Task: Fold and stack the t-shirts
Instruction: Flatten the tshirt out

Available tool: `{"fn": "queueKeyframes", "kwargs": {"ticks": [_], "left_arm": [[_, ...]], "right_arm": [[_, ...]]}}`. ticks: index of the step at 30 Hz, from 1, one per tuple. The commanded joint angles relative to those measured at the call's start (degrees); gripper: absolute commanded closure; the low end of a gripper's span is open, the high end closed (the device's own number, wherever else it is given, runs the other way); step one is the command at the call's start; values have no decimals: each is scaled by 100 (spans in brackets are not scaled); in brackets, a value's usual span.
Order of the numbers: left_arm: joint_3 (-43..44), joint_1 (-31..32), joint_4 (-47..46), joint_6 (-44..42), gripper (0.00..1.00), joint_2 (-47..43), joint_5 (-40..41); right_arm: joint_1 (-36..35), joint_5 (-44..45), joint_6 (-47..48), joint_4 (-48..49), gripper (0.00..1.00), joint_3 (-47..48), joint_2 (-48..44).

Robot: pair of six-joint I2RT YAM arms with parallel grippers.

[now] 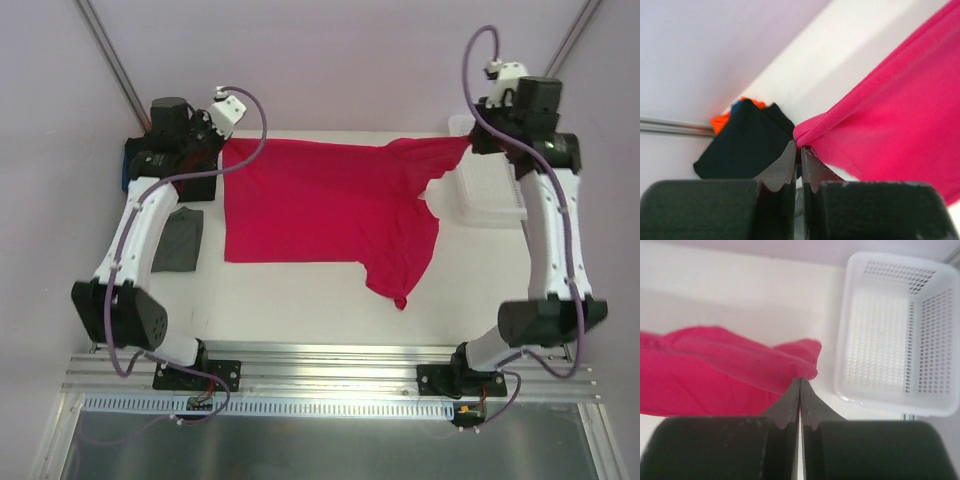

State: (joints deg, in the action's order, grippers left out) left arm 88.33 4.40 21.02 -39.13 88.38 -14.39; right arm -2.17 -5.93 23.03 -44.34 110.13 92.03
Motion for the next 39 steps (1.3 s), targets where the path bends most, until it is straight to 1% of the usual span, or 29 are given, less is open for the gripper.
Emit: {"fn": "queueKeyframes", "kwargs": {"ticks": [1, 3, 4, 5, 7, 8, 11, 14, 15, 19, 23, 26, 27, 30, 31, 32, 35, 37, 39], "left_arm": [[-158, -36, 315, 669, 100, -1137, -739], [-98, -1, 508, 906, 100, -1489, -951], [-45, 8, 813, 969, 100, -1595, -986], [16, 17, 930, 1047, 100, -1770, -1074], [105, 17, 1184, 1241, 100, -1981, -1170], [88, 17, 1212, 1242, 100, -2209, -1241], [52, 17, 1221, 1224, 100, -2491, -1198], [87, 17, 1212, 1101, 100, -2624, -1215], [183, 17, 1221, 1110, 100, -2615, -1285], [535, 17, 1212, 1092, 100, -2501, -1382], [816, 17, 1160, 803, 100, -2142, -1382], [1010, 17, 940, 776, 100, -1790, -1408], [1045, 17, 800, 793, 100, -1693, -1426], [1194, 17, 624, 776, 100, -1324, -1478], [1247, 17, 545, 715, 100, -1254, -1505], [1335, 17, 474, 575, 100, -1114, -1531], [1641, 17, 342, 424, 100, -832, -1444], [1766, 8, 333, 450, 100, -735, -1461], [1758, 8, 342, 520, 100, -778, -1575]], "right_arm": [[366, -452, -807, -355, 99, -385, -1088], [489, -637, -905, -444, 99, -579, -1458], [507, -663, -966, -575, 99, -719, -1851], [516, -698, -975, -663, 100, -747, -2012], [551, -725, -1045, -1118, 99, -677, -2337], [630, -768, -1072, -1217, 100, -598, -2452], [849, -804, -1107, -1560, 99, -370, -2672], [1174, -961, -1282, -1701, 100, -203, -2743], [1236, -1032, -1327, -1727, 99, -19, -2743], [1421, -1147, -1397, -1754, 99, 605, -2550], [1719, -1199, -1371, -1693, 99, 1045, -2129], [1861, -1165, -1327, -1517, 99, 1230, -1698], [1896, -1156, -1336, -1430, 100, 1291, -1419], [2072, -1199, -1467, -1402, 99, 1783, -934], [2115, -1260, -1511, -1402, 99, 1984, -584], [2159, -1287, -1538, -1420, 100, 2361, -433], [2239, -1314, -1652, -1394, 100, 2855, -29], [2239, -1375, -1696, -1341, 99, 2795, -44], [2239, -1454, -1749, -1367, 100, 2498, -255]]}}
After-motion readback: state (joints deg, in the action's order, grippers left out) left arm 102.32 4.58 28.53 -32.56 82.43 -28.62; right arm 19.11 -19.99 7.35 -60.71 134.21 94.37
